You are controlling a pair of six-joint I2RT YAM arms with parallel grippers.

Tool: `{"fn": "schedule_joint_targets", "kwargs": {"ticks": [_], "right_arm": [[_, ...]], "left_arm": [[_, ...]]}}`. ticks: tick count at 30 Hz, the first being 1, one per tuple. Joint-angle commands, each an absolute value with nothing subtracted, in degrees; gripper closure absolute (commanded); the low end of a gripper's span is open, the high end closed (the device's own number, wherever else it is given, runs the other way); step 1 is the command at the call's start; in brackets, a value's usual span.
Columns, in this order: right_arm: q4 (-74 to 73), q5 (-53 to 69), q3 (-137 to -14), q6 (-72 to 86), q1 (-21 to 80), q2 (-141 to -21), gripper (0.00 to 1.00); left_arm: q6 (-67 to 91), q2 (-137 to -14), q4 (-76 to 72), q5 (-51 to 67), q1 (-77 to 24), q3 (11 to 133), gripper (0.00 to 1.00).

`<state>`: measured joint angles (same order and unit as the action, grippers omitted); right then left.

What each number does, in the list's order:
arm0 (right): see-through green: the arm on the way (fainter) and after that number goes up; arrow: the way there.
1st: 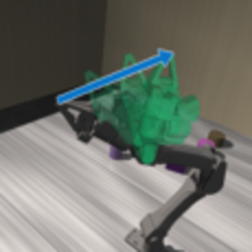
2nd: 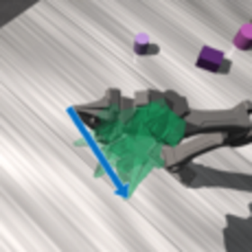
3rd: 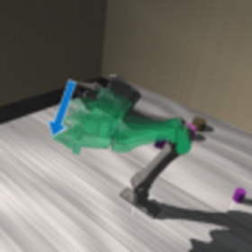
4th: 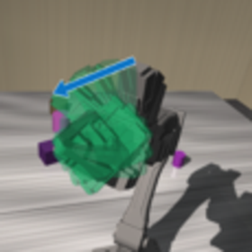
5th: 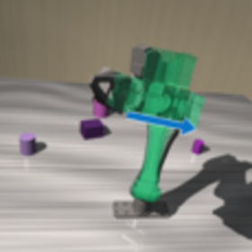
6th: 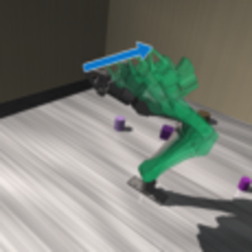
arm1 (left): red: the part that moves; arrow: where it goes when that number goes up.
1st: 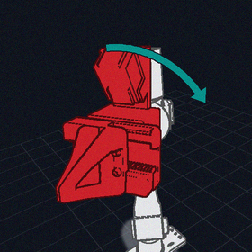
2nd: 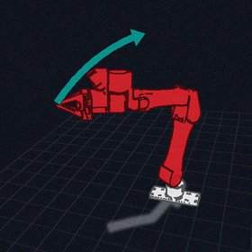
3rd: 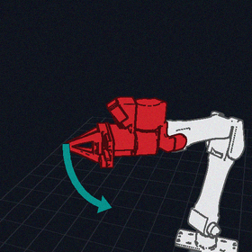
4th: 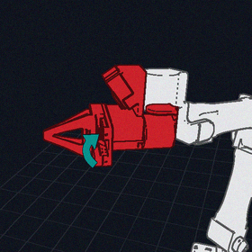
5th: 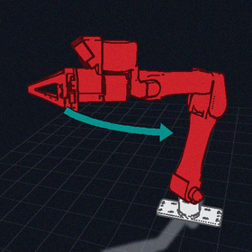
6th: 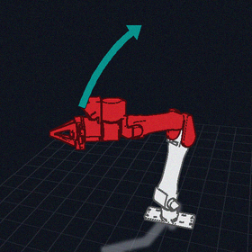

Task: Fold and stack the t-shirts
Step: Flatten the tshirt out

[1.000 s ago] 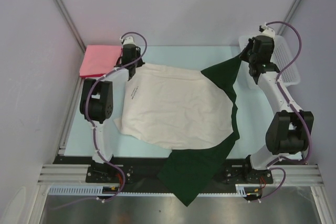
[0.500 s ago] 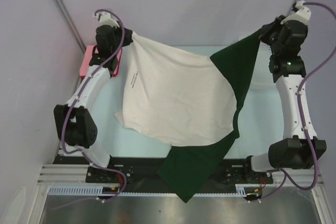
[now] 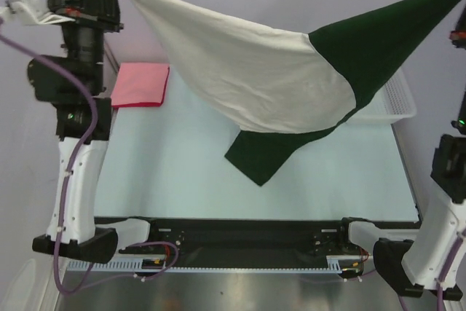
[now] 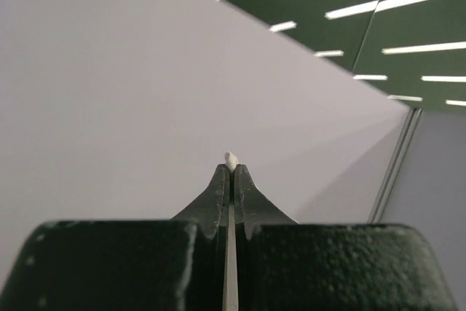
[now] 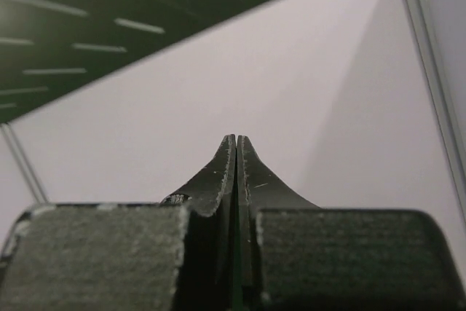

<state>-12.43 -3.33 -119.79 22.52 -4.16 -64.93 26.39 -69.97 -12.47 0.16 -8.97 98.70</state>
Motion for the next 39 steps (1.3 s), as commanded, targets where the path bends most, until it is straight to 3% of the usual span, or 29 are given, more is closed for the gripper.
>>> {"fn": "schedule_joint_targets", "kwargs": {"ticks": [1, 9, 19, 23, 33, 39], "right_arm": [[-12.92, -3.25, -129.88, 23.03, -4.4, -65.12, 1.0], [-10.12, -1.94, -141.24, 24.96, -3.08, -65.13, 1.0], [-6.95, -4.57, -141.06, 22.86, 3.07, -64.77, 1.0], [-7.55, -5.97, -138.09, 20.84, 5.18, -66.18, 1.0], [-3.87, -9.84, -102.16, 17.76, 5.54, -59.24, 1.0], [-0.88, -16.42, -80.89, 13.98, 5.1, -60.02, 1.0]], "left_arm": [[23.3, -65.92, -13.27, -3.68, -8.79, 105.89, 0.99], [23.38, -60.92, -14.76, -3.78, -8.79, 116.27, 1.0], [22.94, -58.27, -15.47, -6.32, -9.23, 114.7, 1.0], [22.41, -59.76, -14.77, -7.38, -9.23, 108.83, 1.0], [19.69, -61.43, -21.33, -11.42, -8.88, 77.55, 1.0], [23.03, -76.08, -34.25, -10.55, -8.53, 58.99, 1.0]]}}
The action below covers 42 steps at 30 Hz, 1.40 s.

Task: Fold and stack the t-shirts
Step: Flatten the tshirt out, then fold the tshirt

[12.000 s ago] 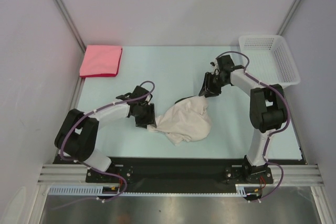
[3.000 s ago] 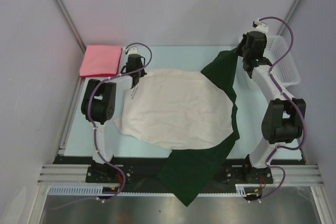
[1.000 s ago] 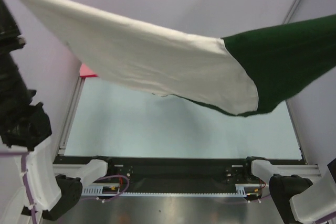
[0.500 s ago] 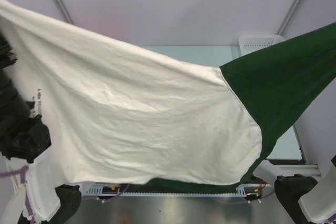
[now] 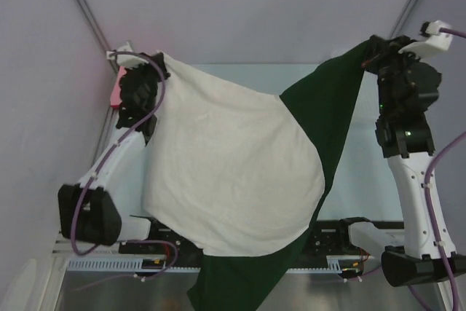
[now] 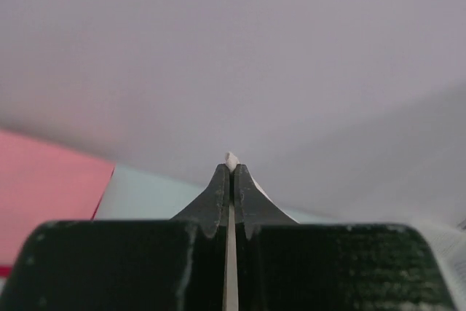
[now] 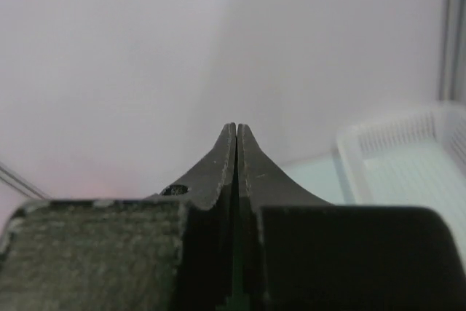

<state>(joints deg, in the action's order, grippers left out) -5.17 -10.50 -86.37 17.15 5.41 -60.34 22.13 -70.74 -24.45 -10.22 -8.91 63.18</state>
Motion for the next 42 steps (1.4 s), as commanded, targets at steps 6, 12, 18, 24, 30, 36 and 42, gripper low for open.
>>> {"fn": "schedule_joint_targets", "kwargs": {"ticks": [6, 12, 18, 24, 30, 36, 42], "right_arm": [[6.41, -18.37, -64.79, 10.99, 2.73, -69.94, 1.0], [9.14, -18.1, -64.86, 6.7, 1.14, -80.49, 1.0], [6.68, -16.88, -66.88, 5.45, 1.05, -84.02, 1.0], [0.28, -16.53, -67.23, 8.17, 1.05, -81.13, 1.0], [-13.61, -14.51, -67.94, 14.49, 1.32, -74.54, 1.0], [-25.55, -11.17, -65.31, 18.1, 3.69, -64.19, 1.0], [-35.31, -6.43, -64.34, 24.15, 4.83, -56.61, 1.0]], "left_arm": [[29.61, -107.02, -40.94, 1.03, -6.42, 63.62, 1.0], [34.27, -121.01, -41.57, 8.43, -6.5, 73.03, 1.0], [35.15, -124.28, -38.07, 10.9, -6.33, 77.96, 0.99], [36.65, -124.63, -33.5, 16.42, -5.98, 80.33, 1.0], [33.84, -120.59, -22.79, 16.87, -5.01, 80.42, 1.0], [30.68, -114.45, -11.96, 16.79, -2.82, 79.81, 1.0], [27.08, -112.15, -0.72, 18.45, -1.15, 82.26, 1.0]]}}
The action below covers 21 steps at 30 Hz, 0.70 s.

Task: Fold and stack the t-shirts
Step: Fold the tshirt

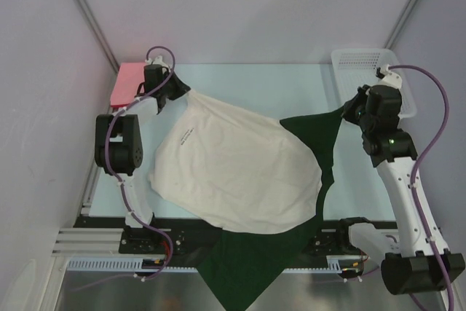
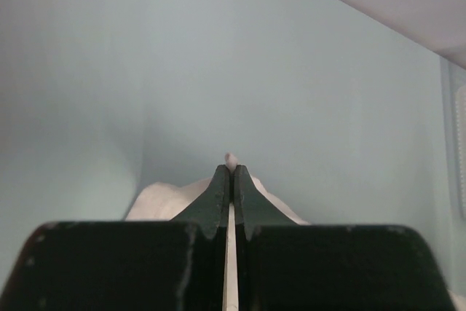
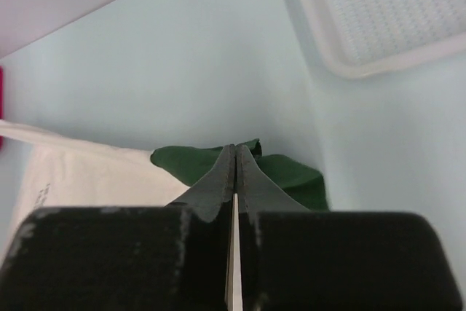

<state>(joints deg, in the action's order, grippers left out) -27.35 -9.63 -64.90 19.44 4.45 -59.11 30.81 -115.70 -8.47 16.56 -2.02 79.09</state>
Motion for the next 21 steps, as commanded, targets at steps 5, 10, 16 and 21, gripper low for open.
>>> {"fn": "schedule_joint_targets", "kwargs": {"ticks": [5, 10, 16, 21], "right_arm": [[-39.81, -1.58, -58.91, 30.14, 8.43, -50.46, 1.0], [-43.06, 1.31, -53.8, 35.15, 13.44, -46.41, 1.0], [-46.49, 3.51, -49.93, 38.93, 17.13, -41.32, 1.0], [-50.09, 6.41, -48.26, 39.2, 18.19, -39.12, 1.0]], "left_arm": [[24.7, -110.66, 5.7, 18.81, -0.7, 83.58, 1.0], [23.38, -111.35, 12.3, 18.1, -0.18, 84.99, 1.0], [22.15, -111.97, 16.34, 16.36, -0.18, 85.25, 1.0], [21.45, -114.6, 20.82, 16.61, 1.58, 88.06, 1.0]]}}
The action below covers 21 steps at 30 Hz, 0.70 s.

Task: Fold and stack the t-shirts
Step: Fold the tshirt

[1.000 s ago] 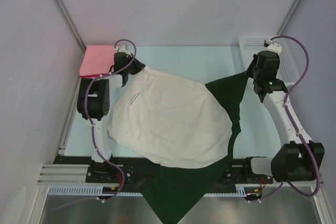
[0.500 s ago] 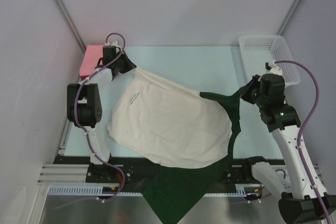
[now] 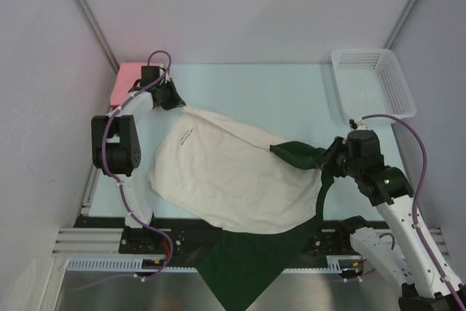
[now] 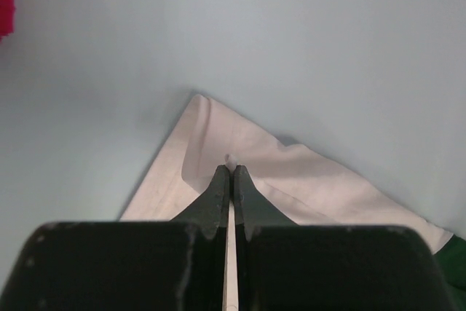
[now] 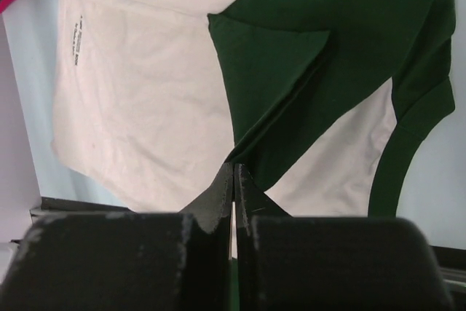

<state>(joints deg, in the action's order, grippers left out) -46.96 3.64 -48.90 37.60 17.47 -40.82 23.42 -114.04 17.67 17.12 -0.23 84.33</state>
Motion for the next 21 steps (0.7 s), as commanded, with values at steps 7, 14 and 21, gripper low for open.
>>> {"fn": "schedule_joint_targets", "kwargs": {"ticks": [7, 14, 21], "right_arm": [[-53.88, 5.18, -48.6, 38.93, 18.28, -34.81, 1.0], [-55.1, 7.03, -46.93, 38.5, 18.37, -34.45, 1.0], [-56.43, 10.28, -44.75, 37.44, 18.28, -33.84, 1.0]], "left_arm": [[20.57, -113.82, 22.06, 15.21, 1.49, 87.63, 1.0], [18.99, -113.29, 23.2, 13.72, 1.5, 86.14, 1.0], [17.84, -114.87, 24.78, 11.69, 1.58, 85.43, 1.0]]}}
